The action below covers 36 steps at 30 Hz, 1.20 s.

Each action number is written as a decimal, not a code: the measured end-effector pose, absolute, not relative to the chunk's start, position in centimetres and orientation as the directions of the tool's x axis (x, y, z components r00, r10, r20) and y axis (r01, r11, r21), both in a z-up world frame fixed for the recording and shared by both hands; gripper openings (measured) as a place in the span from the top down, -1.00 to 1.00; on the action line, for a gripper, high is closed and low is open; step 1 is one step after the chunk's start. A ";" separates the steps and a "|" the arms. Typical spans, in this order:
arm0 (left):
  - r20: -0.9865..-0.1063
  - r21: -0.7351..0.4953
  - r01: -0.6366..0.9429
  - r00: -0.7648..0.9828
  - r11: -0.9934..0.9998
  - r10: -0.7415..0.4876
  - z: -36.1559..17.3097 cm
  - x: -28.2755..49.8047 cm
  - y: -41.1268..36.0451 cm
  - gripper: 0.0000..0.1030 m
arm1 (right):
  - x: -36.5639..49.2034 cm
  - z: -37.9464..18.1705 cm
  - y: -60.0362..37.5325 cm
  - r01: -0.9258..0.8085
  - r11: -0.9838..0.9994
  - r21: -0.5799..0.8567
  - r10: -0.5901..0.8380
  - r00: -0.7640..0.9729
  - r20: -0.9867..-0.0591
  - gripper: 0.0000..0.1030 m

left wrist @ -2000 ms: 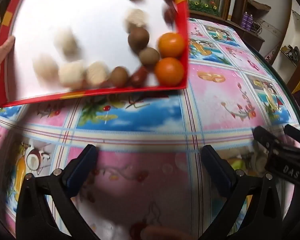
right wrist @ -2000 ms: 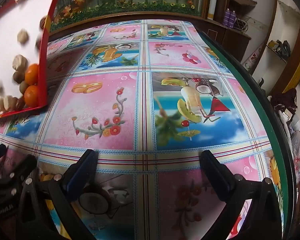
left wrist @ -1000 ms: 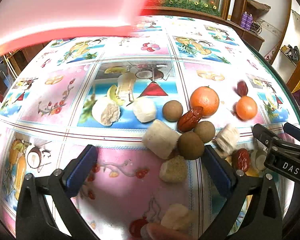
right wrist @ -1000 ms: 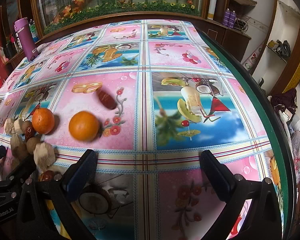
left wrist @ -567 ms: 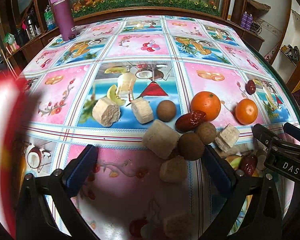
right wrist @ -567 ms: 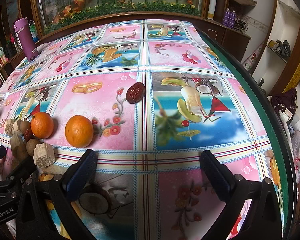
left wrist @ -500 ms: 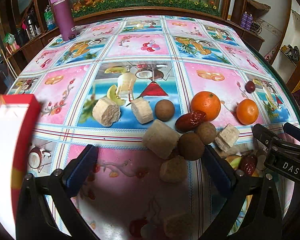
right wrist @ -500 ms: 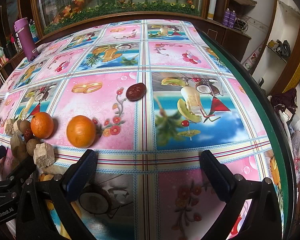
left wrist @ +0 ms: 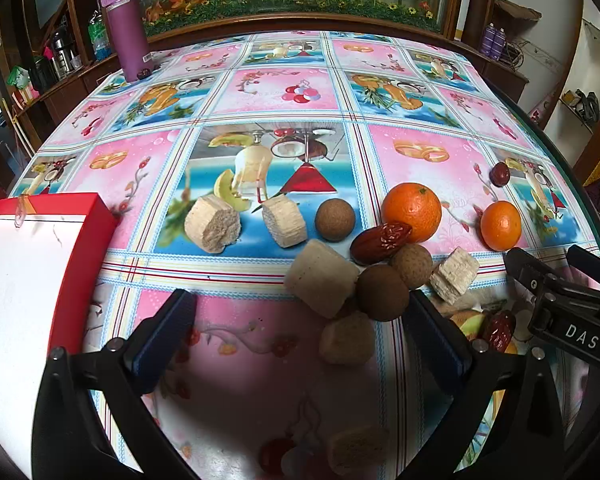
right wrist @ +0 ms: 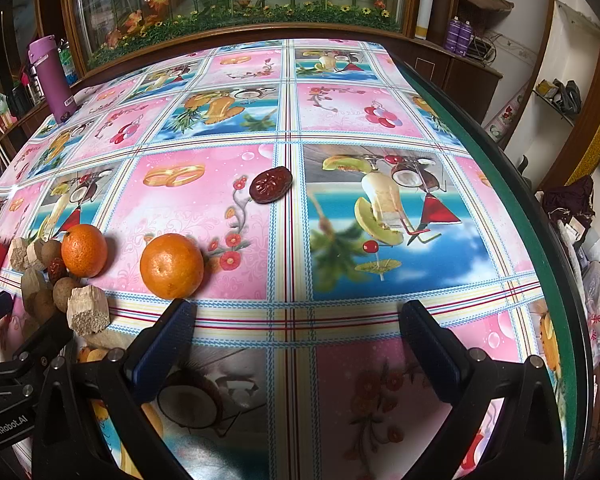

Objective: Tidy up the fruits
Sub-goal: 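Move both grippers toward the oranges on the tablecloth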

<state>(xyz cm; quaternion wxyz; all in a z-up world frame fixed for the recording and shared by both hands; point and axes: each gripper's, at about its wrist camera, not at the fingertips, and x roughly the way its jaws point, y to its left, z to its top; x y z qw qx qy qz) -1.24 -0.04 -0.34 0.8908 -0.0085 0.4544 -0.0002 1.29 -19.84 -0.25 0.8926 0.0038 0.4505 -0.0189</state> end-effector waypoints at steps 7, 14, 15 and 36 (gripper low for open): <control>-0.810 -0.015 -0.007 0.587 1.000 -0.008 -0.3 -1.2 -0.1 -1.00 | 1.3 -0.2 -19.8 0.039 0.999 -0.010 -0.031 0.593 -0.804 -0.99; -0.827 0.014 -0.014 0.561 1.000 0.019 0.1 -1.0 -0.2 -1.00 | 0.0 0.6 -19.7 0.005 0.999 0.038 0.028 0.582 -0.813 -0.98; -0.810 0.046 -0.033 0.583 0.998 0.057 0.5 -1.6 -0.2 -1.00 | -0.9 1.4 -19.6 -0.001 0.999 0.044 0.035 0.612 -0.790 -0.98; -0.603 0.013 -0.164 0.785 0.986 0.139 10.8 -12.0 5.0 -1.00 | -9.5 9.3 -14.2 -0.119 0.993 0.017 0.106 0.795 -0.597 -0.99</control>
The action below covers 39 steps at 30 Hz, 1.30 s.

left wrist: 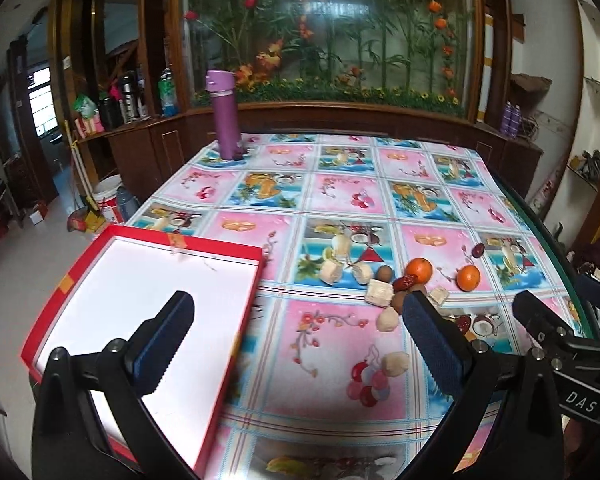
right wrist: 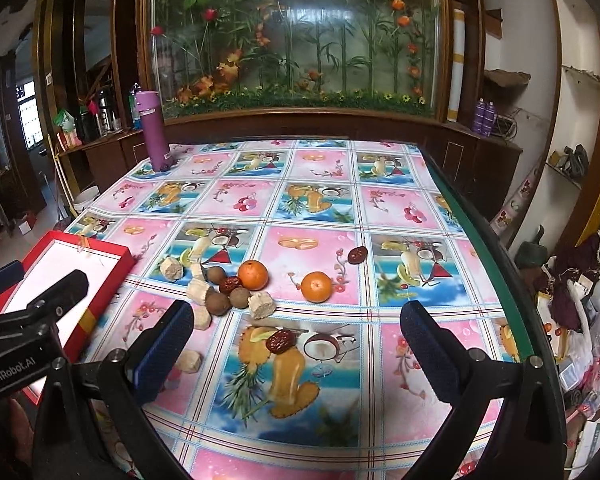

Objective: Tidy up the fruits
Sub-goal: 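Move both grippers toward the oranges on the tablecloth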

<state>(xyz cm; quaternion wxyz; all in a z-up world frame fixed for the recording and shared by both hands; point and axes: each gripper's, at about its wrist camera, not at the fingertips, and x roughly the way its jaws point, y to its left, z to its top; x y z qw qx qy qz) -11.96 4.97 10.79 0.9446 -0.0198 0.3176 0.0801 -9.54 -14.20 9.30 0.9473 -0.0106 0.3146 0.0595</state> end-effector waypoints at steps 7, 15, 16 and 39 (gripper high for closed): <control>-0.590 0.020 -0.197 0.789 0.980 0.171 10.9 -12.5 5.7 -1.00 | -10.1 9.6 -13.4 -0.135 0.991 0.008 0.114 0.803 -0.585 -0.99; -0.586 0.036 -0.171 0.794 0.985 0.160 11.0 -12.8 5.3 -1.00 | -10.2 9.6 -13.1 -0.144 0.989 0.011 0.124 0.803 -0.583 -0.99; -0.582 0.044 -0.171 0.796 0.984 0.164 11.1 -12.9 5.3 -1.00 | -10.2 9.6 -13.1 -0.145 0.989 0.016 0.126 0.799 -0.587 -0.99; -0.674 -0.037 -0.075 0.738 0.997 0.031 7.5 -12.5 7.4 -1.00 | -7.9 4.8 -16.3 -0.227 0.974 0.010 0.165 0.678 -0.716 -0.98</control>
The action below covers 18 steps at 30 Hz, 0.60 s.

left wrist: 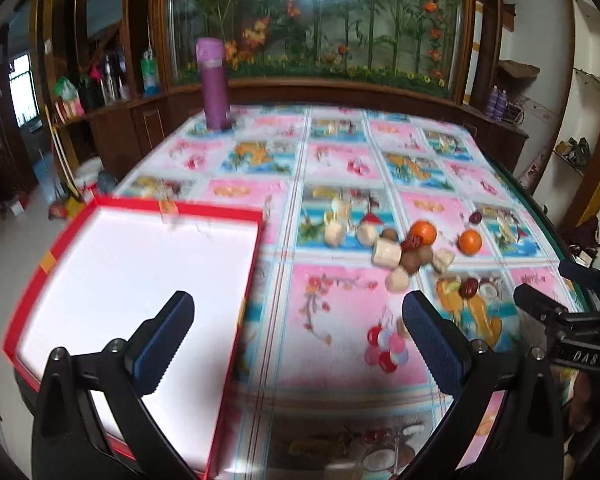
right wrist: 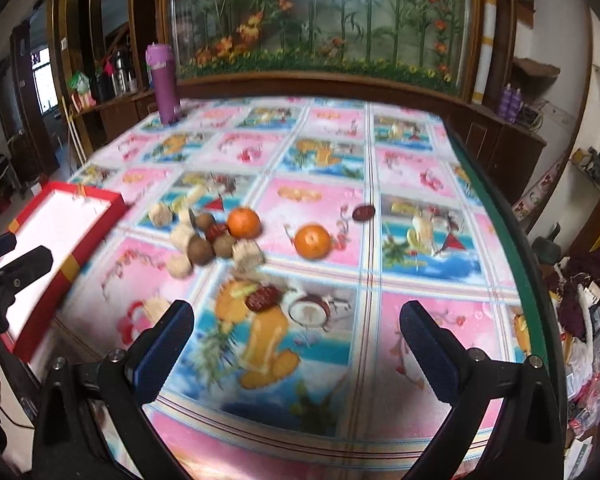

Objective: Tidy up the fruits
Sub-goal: 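Move both grippers toward the oranges on the tablecloth, then grasp an orange with the right gripper while the left gripper grasps another orange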

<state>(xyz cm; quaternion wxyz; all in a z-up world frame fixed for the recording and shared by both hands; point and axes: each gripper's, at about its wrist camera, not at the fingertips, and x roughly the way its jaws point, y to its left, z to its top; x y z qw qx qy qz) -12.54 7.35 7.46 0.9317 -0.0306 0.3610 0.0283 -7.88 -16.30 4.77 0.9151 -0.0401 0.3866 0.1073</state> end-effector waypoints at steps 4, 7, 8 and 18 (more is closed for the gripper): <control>-0.680 -0.074 -0.049 0.734 0.996 -0.015 5.9 -12.8 7.7 -1.00 | -7.2 4.1 -16.7 -0.251 0.967 0.047 0.206 0.655 -0.727 -0.95; -0.712 -0.065 0.011 0.700 0.998 -0.054 5.6 -11.9 6.7 -1.00 | -6.1 4.1 -16.6 -0.270 0.961 0.064 0.231 0.649 -0.725 -0.84; -0.715 -0.050 0.025 0.697 0.998 -0.054 5.7 -11.5 6.3 -1.00 | -5.4 4.2 -16.5 -0.274 0.959 0.067 0.235 0.644 -0.728 -0.84; -0.759 0.021 0.133 0.647 0.991 -0.071 6.3 -2.8 2.9 -1.00 | 0.7 3.1 -16.6 -0.280 0.956 0.084 0.243 0.603 -0.760 -0.62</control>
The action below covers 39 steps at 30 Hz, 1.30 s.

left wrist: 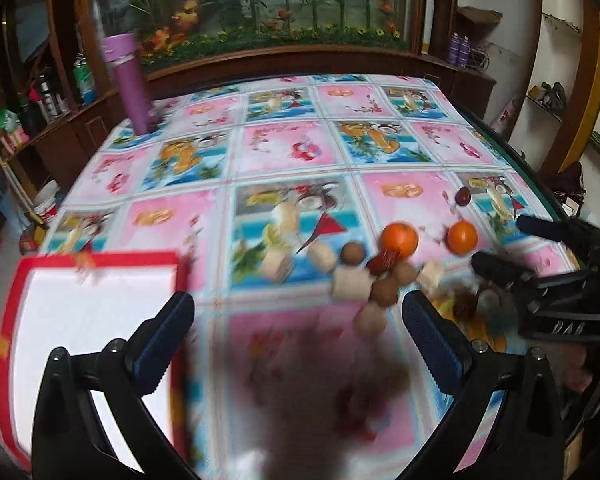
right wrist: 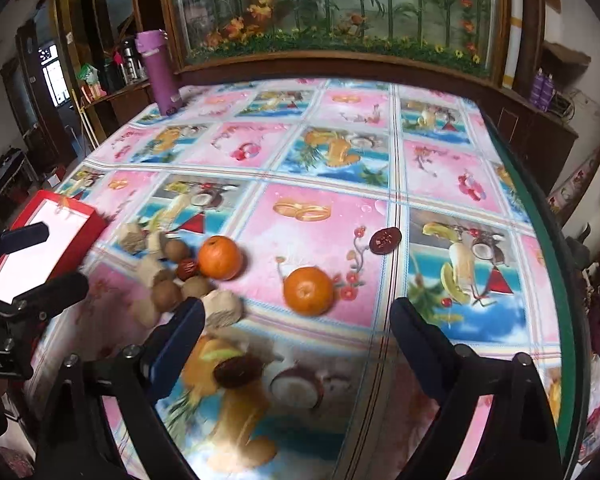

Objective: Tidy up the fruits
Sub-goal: 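Grasp an orange with the right gripper while the left gripper grasps another orange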

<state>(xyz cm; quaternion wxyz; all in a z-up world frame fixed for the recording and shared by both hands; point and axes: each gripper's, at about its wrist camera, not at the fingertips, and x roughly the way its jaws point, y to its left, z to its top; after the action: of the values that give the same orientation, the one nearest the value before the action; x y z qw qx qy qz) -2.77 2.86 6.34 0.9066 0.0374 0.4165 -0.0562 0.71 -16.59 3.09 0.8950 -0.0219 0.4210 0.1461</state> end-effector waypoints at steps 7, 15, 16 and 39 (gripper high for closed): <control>-0.799 0.048 0.237 0.592 0.970 -0.105 5.3 2.6 -0.2 -1.00 | 2.1 2.2 -17.4 -0.278 0.952 0.128 0.270 0.568 -0.778 -0.45; -0.833 0.053 0.378 0.527 0.924 -0.168 4.3 5.0 -1.9 -0.85 | 2.9 1.3 -17.5 -0.301 0.943 0.144 0.290 0.530 -0.797 -0.14; -0.836 0.053 0.391 0.520 0.919 -0.173 4.2 5.1 -2.1 -0.78 | 3.0 1.1 -17.5 -0.302 0.942 0.146 0.293 0.527 -0.798 -0.12; -0.883 -0.090 0.496 0.362 0.864 -0.300 2.2 7.3 -3.8 -0.23 | 3.2 0.5 -17.5 -0.318 0.936 0.149 0.311 0.553 -0.773 0.24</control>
<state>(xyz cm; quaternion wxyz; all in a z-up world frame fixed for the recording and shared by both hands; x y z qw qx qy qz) 7.27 -3.84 2.15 0.8196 0.0960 0.5101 -0.2427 3.23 -17.49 0.53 0.8812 -0.0042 0.4379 0.1783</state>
